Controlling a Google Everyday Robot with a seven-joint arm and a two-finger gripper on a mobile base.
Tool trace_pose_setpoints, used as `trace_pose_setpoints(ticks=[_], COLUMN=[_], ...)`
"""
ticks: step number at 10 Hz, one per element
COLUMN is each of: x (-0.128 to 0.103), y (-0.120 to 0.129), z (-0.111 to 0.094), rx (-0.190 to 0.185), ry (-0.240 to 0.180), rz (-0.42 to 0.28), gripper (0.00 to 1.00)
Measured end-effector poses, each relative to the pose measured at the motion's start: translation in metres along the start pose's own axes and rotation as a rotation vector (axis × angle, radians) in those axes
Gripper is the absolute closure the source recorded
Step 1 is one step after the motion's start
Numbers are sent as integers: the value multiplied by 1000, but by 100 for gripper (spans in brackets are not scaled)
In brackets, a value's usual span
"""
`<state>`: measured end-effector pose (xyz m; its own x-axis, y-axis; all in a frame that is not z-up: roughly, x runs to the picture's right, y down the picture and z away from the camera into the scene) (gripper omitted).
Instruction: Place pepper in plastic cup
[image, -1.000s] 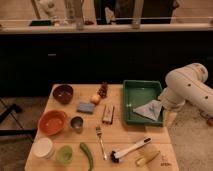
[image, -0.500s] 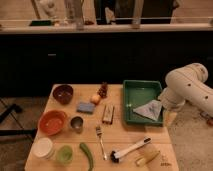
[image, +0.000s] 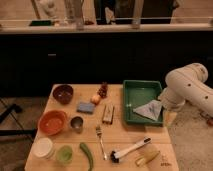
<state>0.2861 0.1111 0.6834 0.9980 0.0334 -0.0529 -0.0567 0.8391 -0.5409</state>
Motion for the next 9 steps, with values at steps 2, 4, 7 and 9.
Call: trace_pose_setpoints(ticks=[2,4,7,9], x=[0,0,-2,-27], y=[0,0,4,14], z=[0,0,4,14], rx=[0,0,-3,-13], ry=[0,0,16,4], rz=[0,0,47,104], gripper=[20,20,20,20])
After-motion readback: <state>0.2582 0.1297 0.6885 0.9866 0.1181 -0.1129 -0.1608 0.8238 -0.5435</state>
